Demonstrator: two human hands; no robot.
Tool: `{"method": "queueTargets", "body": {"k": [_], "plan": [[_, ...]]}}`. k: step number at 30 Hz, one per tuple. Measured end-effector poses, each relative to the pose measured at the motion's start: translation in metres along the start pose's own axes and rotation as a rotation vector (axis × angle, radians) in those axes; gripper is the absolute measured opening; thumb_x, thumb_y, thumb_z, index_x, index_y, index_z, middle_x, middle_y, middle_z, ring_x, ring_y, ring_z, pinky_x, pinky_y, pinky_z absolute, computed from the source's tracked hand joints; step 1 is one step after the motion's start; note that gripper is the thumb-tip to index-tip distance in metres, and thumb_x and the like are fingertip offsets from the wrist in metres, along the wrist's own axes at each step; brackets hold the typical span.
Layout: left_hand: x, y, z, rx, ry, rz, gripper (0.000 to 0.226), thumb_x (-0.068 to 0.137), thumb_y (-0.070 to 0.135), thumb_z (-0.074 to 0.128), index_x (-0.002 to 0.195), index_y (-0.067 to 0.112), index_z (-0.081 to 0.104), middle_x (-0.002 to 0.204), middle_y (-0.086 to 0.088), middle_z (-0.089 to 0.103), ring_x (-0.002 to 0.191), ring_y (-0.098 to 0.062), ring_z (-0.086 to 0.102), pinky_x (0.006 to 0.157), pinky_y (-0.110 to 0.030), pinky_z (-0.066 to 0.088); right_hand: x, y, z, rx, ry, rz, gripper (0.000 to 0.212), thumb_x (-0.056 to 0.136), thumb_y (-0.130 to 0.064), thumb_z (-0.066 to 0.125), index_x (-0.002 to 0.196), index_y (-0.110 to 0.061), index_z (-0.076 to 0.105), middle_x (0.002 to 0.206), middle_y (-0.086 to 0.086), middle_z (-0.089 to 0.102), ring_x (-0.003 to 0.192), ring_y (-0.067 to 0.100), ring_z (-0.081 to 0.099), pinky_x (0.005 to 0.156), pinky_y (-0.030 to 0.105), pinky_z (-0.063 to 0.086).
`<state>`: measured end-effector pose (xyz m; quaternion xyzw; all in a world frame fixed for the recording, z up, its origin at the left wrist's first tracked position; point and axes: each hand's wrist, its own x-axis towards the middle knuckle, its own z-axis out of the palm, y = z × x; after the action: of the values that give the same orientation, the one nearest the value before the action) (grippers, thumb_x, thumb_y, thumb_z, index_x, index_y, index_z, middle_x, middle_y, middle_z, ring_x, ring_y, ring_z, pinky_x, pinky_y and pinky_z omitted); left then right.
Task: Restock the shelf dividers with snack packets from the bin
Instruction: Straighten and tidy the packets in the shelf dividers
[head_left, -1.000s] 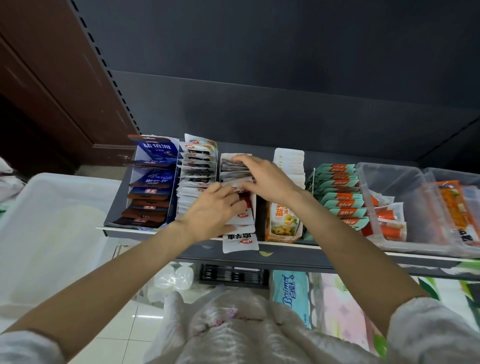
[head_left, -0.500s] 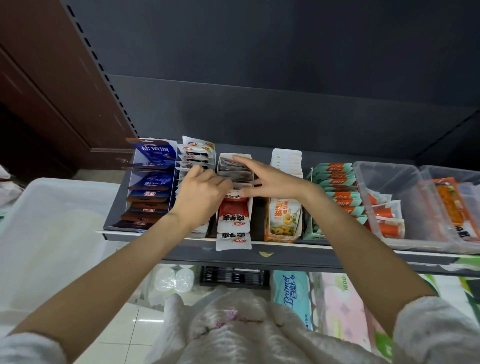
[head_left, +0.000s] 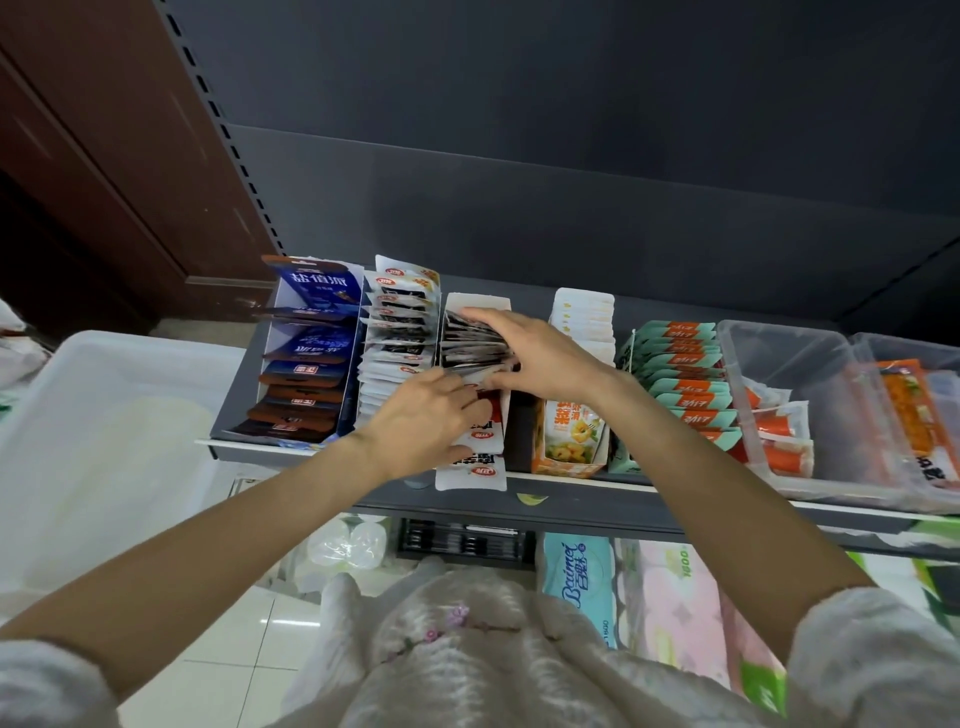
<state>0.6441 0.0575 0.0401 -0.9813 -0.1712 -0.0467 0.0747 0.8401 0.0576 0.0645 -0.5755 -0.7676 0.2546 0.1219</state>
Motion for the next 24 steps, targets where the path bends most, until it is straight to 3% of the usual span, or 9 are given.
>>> {"method": "queueTargets", "body": {"k": [3,8,10,13,16,18,20,22,24], "plan": [[0.001,0.011,0.003,0.059,0.032,0.018,0.028,0.056,0.022,0.078,0.082,0.017,0.067,0.064,0.003,0.066,0.059,-0.017,0.062,0.067,-0.026,0.047,0.0,0.001,0.0,-0.009,0.013,-0.002,0.081,0.082,-0.024,0.072,0.147,-0.034,0.024,0.147,-0.002,0.039,0.13,0.017,0.042,0.101,0.037,0.043],[-0.001,0.018,0.008,-0.042,0.132,-0.061,0.044,0.059,0.001,0.061,0.098,0.015,0.045,0.075,-0.001,0.063,0.047,-0.017,0.056,0.043,-0.024,0.04,0.002,0.0,0.001,0.008,0.026,0.017,0.08,0.083,-0.024,0.072,0.146,-0.035,0.025,0.147,-0.001,0.039,0.12,0.019,0.051,0.097,0.037,0.047],[-0.005,0.012,0.009,-0.023,0.103,-0.065,0.045,0.058,-0.004,0.059,0.098,0.014,0.052,0.085,-0.004,0.067,0.047,-0.018,0.058,0.036,-0.022,0.037,0.004,0.0,0.002,-0.005,0.033,0.019,0.08,0.082,-0.026,0.072,0.146,-0.034,0.025,0.147,-0.001,0.039,0.124,0.02,0.048,0.1,0.039,0.045],[-0.008,-0.003,0.012,0.016,-0.077,-0.069,0.039,0.048,-0.007,0.077,0.081,0.012,0.07,0.087,-0.005,0.07,0.052,-0.02,0.062,0.033,-0.024,0.042,0.006,0.0,0.001,-0.024,0.027,0.021,0.081,0.082,-0.027,0.072,0.147,-0.032,0.025,0.147,0.0,0.039,0.13,0.019,0.042,0.103,0.04,0.042],[-0.011,-0.006,0.015,-0.06,-0.165,-0.098,0.012,0.07,0.013,0.067,0.081,0.015,0.072,0.088,0.0,0.069,0.065,-0.018,0.065,0.046,-0.028,0.052,0.006,0.001,0.0,-0.017,0.025,0.025,0.081,0.082,-0.026,0.073,0.147,-0.032,0.025,0.147,0.0,0.039,0.13,0.019,0.042,0.102,0.04,0.043],[-0.012,-0.005,0.013,-0.145,-0.17,-0.082,0.03,0.084,0.027,0.049,0.099,0.014,0.07,0.103,-0.002,0.067,0.081,-0.021,0.066,0.065,-0.034,0.055,0.006,0.001,0.0,-0.025,0.026,0.026,0.08,0.082,-0.026,0.073,0.147,-0.032,0.025,0.147,0.0,0.039,0.131,0.019,0.042,0.104,0.041,0.041],[-0.008,-0.006,0.004,-0.141,-0.3,-0.121,0.036,0.092,0.031,0.051,0.123,0.015,0.059,0.124,-0.002,0.057,0.103,-0.023,0.061,0.08,-0.037,0.053,0.005,0.001,-0.001,-0.024,0.024,0.029,0.08,0.082,-0.025,0.073,0.146,-0.032,0.026,0.147,0.0,0.039,0.131,0.02,0.041,0.105,0.041,0.041],[0.001,-0.008,-0.005,-0.034,-0.408,-0.12,0.043,0.095,0.031,0.052,0.136,0.018,0.046,0.133,-0.001,0.048,0.112,-0.021,0.057,0.084,-0.034,0.05,0.006,0.0,-0.002,-0.028,0.02,0.023,0.079,0.082,-0.024,0.073,0.146,-0.031,0.027,0.147,0.0,0.039,0.131,0.02,0.041,0.105,0.041,0.04],[0.007,-0.005,-0.009,0.058,-0.419,-0.074,0.043,0.095,0.021,0.051,0.138,0.018,0.042,0.13,-0.003,0.05,0.108,-0.021,0.059,0.078,-0.032,0.05,0.007,0.0,-0.002,-0.03,0.016,0.019,0.079,0.082,-0.024,0.073,0.146,-0.031,0.027,0.147,0.0,0.04,0.131,0.02,0.041,0.105,0.041,0.04]]}}
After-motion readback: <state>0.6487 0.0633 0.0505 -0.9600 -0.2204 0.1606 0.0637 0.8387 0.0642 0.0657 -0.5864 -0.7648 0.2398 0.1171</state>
